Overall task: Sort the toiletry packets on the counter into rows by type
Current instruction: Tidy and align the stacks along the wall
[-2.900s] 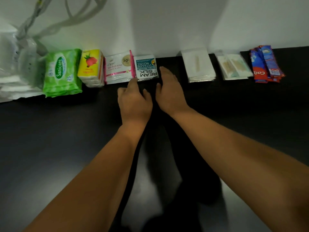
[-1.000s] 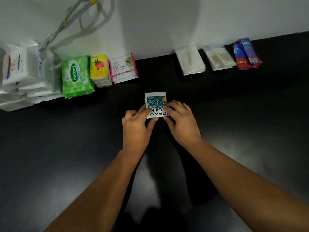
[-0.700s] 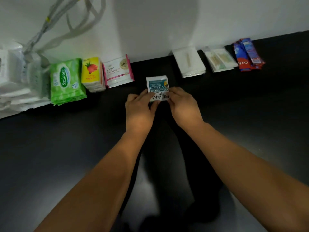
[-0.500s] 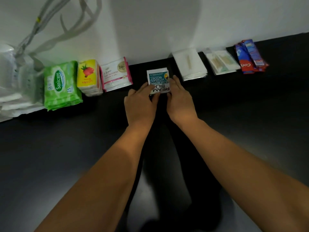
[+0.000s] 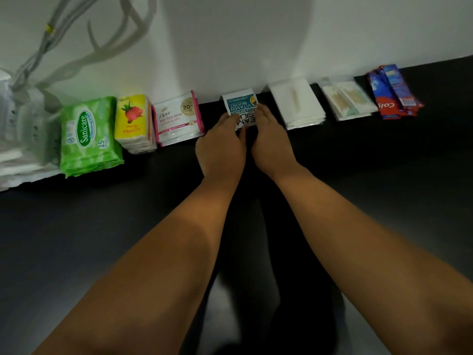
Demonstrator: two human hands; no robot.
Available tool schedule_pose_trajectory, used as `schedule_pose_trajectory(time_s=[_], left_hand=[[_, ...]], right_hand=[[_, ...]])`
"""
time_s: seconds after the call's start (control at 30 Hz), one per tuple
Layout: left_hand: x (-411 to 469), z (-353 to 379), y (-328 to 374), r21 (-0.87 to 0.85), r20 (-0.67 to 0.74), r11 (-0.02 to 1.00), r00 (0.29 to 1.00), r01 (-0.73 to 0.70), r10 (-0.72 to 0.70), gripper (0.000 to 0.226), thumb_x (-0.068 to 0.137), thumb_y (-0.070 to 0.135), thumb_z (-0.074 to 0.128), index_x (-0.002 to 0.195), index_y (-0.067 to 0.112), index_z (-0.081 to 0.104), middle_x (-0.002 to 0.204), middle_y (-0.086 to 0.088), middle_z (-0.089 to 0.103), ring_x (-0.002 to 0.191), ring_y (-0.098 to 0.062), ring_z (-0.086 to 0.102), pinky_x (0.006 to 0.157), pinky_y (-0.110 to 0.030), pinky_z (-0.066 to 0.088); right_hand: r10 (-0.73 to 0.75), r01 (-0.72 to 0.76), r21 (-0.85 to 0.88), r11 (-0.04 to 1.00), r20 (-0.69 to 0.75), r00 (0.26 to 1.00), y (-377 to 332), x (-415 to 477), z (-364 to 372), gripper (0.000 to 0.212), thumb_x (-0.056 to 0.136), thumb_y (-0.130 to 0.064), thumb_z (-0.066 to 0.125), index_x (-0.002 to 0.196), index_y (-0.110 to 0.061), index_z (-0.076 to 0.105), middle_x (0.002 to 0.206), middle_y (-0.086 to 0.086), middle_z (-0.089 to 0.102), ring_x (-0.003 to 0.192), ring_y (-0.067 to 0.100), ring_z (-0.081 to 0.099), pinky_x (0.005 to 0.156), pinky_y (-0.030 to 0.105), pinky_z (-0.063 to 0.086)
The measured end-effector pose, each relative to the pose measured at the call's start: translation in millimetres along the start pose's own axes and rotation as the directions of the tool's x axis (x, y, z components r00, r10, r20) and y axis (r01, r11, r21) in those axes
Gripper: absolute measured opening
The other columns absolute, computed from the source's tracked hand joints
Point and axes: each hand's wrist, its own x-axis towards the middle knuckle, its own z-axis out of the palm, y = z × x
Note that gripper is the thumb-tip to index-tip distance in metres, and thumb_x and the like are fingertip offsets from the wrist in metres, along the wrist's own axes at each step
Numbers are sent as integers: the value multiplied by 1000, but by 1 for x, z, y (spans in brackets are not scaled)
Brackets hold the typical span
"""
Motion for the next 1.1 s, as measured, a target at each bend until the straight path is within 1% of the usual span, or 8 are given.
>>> schedule_pose_trajectory(time_s=[0.37, 0.47, 0.57, 0.67, 0.73, 0.87, 0.97, 1.1], left_hand=[[3, 3, 0, 37, 84, 999, 996, -14, 10, 38, 102, 26, 40, 137, 33, 54, 142, 12, 55, 102, -20, 68, 96, -46, 47], [2, 2, 0, -9, 27, 1000, 1000, -14, 15, 39, 100, 20, 44, 137, 26, 57, 134, 5, 63, 98, -22, 69, 85, -36, 51], [-1, -3, 2, -76, -33, 997, 999, 32, -34, 36, 101, 21, 47, 135, 20, 59, 118, 0, 71, 96, -19, 68, 75, -22, 40], [-18, -14, 2, -298, -42, 952, 996, 61, -77, 32, 102, 19, 49, 132, 16, 60, 117, 0, 71, 103, -13, 65, 86, -15, 43], [-36, -26, -3, -354, -51, 930, 991, 99, -125, 31, 101, 23, 50, 130, 18, 61, 115, 1, 68, 105, -11, 62, 91, -20, 47], [-59, -47, -29, -217, -217, 970, 964, 105, -153, 27, 96, 16, 57, 122, 9, 64, 113, -4, 66, 104, -25, 57, 93, -26, 44], [-56, -58, -44, -169, -222, 958, 938, 232, -267, 32, 96, 16, 57, 126, 4, 60, 123, -12, 63, 115, -31, 52, 101, -31, 40], [-42, -57, -48, -58, -125, 920, 911, 388, -392, 47, 100, 33, 50, 141, 12, 48, 140, -8, 55, 130, -30, 43, 110, -43, 31]], right_hand=[[61, -58, 67, 996, -42, 997, 1, -1, 2, 59, 94, 2, 45, 151, -7, 34, 162, 8, 25, 146, 22, 32, 119, 31, 27], [49, -45, 82, 996, -47, 998, 0, -3, 1, 58, 94, 0, 45, 151, -7, 35, 162, 10, 25, 146, 25, 32, 119, 37, 29], [18, -15, 77, 997, -35, 999, -1, -7, -2, 55, 96, -2, 42, 151, -6, 34, 162, 14, 22, 147, 29, 28, 119, 41, 28], [0, 1, 39, 999, -17, 1000, -1, -25, -2, 52, 100, -8, 42, 151, -6, 34, 162, 13, 21, 149, 29, 20, 122, 39, 20], [7, -6, 60, 998, -5, 1000, -3, -47, -2, 51, 102, -15, 44, 151, -9, 35, 163, 9, 22, 151, 25, 17, 123, 37, 17], [-131, 134, 175, 975, -29, 991, -17, -77, -1, 44, 100, -18, 50, 142, -7, 48, 155, 7, 39, 146, 20, 30, 121, 35, 24], [-175, 159, 244, 957, 45, 984, -36, -65, 3, 45, 101, -23, 52, 143, -9, 49, 152, 5, 44, 142, 16, 37, 117, 22, 24], [-296, 233, 382, 894, 114, 948, -63, -33, 15, 45, 100, -19, 54, 141, -2, 47, 142, 14, 52, 133, 24, 49, 112, 38, 39]])
